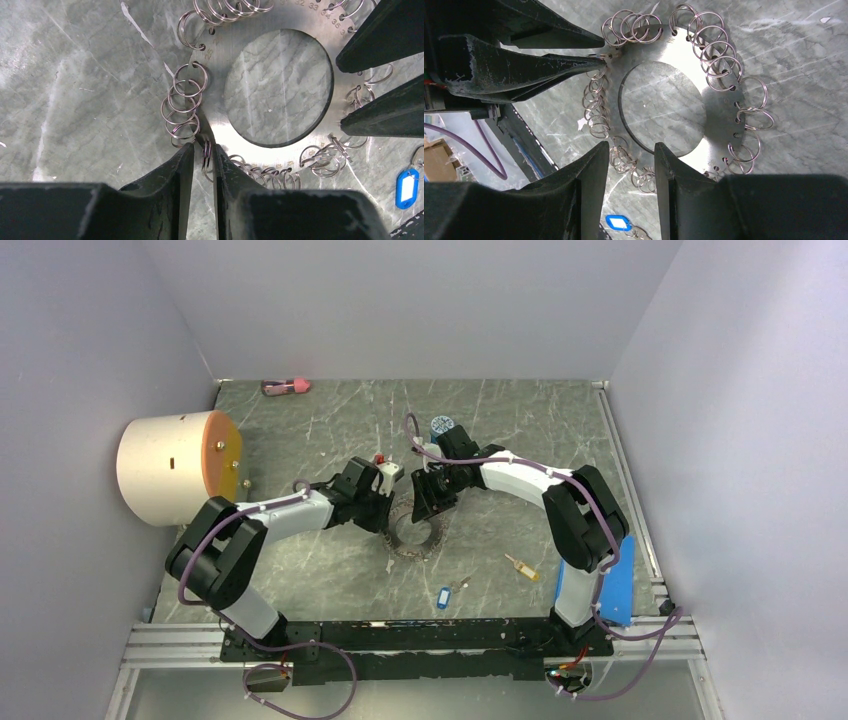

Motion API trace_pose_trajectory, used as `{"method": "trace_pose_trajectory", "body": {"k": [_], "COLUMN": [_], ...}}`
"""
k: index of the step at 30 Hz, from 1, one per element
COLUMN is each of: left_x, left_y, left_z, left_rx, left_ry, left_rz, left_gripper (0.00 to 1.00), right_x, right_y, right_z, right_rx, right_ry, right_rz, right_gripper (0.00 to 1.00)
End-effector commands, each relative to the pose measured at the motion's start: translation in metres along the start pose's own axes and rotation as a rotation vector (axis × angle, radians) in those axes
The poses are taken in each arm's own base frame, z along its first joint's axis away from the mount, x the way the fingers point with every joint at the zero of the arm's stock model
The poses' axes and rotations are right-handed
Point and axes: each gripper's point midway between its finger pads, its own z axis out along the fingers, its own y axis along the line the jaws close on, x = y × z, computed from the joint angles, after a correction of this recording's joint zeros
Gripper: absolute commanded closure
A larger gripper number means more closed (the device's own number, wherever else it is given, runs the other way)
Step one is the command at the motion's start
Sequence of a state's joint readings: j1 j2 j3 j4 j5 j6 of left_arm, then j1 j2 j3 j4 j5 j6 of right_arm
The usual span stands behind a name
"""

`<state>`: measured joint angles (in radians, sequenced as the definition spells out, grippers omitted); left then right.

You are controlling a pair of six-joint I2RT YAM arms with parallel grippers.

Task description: Put the keys on the keyring

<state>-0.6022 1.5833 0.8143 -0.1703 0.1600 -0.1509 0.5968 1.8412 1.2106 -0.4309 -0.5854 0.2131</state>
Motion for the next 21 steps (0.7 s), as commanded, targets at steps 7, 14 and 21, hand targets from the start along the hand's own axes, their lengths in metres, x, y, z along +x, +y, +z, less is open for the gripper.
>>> {"method": "trace_pose_trajectory", "body": {"k": [7,14,21], "left_x": [-0.018,-0.03,-0.057], "left_y": [-0.005,-0.013,-0.031], "left_z": [-0.007,-0.023,-0.058], "left_rx": [-0.001,0.033,0.103], "left_ry": [-0.044,-0.077,-0.156], "left_rz": [0.029,0.071,0.157], "left_gripper": [0.86,0.98,0.98], "right_x": [-0.01,-0.017,-0.042], "right_y": [0.005,0.012,0.034], "right_z": [-0.007,-0.018,-0.05], "right_rx": [-0.01,-0.014,-0.028], "right_ry": [-0.046,-0.116,-0.289], "right_rz": [-0.028,-0.073,-0.212], "right_gripper": [0.58,0.47,0.3]}}
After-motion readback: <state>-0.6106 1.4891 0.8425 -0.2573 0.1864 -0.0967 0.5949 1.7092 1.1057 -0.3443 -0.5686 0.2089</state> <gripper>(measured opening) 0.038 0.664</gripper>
